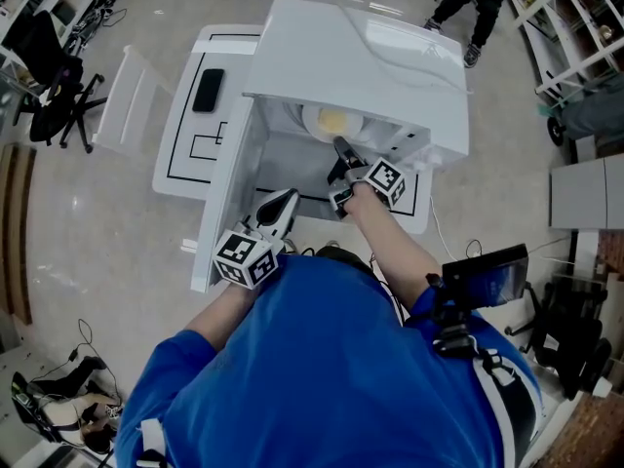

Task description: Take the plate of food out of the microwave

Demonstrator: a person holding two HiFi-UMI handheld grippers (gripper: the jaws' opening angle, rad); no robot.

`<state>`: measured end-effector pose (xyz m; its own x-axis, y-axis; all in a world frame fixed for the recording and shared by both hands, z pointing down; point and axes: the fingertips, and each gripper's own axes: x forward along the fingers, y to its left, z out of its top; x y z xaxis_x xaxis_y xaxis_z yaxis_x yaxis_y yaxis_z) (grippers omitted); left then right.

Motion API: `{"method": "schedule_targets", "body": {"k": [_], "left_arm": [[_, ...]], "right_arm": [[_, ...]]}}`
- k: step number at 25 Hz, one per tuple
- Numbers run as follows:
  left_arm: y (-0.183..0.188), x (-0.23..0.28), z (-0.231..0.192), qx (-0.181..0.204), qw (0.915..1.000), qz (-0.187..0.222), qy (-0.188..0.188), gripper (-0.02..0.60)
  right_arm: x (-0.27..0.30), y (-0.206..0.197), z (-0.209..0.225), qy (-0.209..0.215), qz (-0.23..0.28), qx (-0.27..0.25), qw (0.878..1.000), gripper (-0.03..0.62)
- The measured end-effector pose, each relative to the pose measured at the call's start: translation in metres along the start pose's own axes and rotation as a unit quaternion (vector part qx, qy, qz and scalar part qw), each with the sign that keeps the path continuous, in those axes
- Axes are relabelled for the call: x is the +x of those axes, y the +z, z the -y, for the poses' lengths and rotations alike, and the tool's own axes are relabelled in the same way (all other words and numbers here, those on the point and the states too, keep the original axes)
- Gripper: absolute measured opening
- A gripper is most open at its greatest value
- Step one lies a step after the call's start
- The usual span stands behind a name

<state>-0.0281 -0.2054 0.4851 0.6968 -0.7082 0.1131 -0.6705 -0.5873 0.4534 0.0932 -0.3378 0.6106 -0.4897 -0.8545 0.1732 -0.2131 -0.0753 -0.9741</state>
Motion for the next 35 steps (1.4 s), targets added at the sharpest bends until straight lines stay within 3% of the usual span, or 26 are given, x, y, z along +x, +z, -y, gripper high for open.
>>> {"method": "schedule_targets", "body": {"k": [10, 18, 22, 35], "left_arm": [[-0.002, 0.0, -0.003, -0.002, 1.0, -0.005, 0.007, 0.009], [-0.003, -0.003, -0.003, -0.003, 0.9998, -0.006, 0.017, 0.009], [-0.003, -0.004, -0.001, -0.002, 0.9998, -0.004, 0.018, 0.009], [-0.005, -0.006, 0.007, 0.002, 0.9999, -0.001, 0.015, 0.009]], "right_arm": [[0.012, -0.003, 0.003, -0.009, 0.001, 0.032, 0.999, 0.103], [0.009, -0.001, 0.01, -0.014, 0.003, 0.055, 0.998, 0.047], [0.007, 0.002, 0.007, -0.003, 0.005, 0.055, 0.998, 0.02], [-0.012, -0.001, 0.006, 0.025, 0.0, 0.063, 0.998, 0.018]]}}
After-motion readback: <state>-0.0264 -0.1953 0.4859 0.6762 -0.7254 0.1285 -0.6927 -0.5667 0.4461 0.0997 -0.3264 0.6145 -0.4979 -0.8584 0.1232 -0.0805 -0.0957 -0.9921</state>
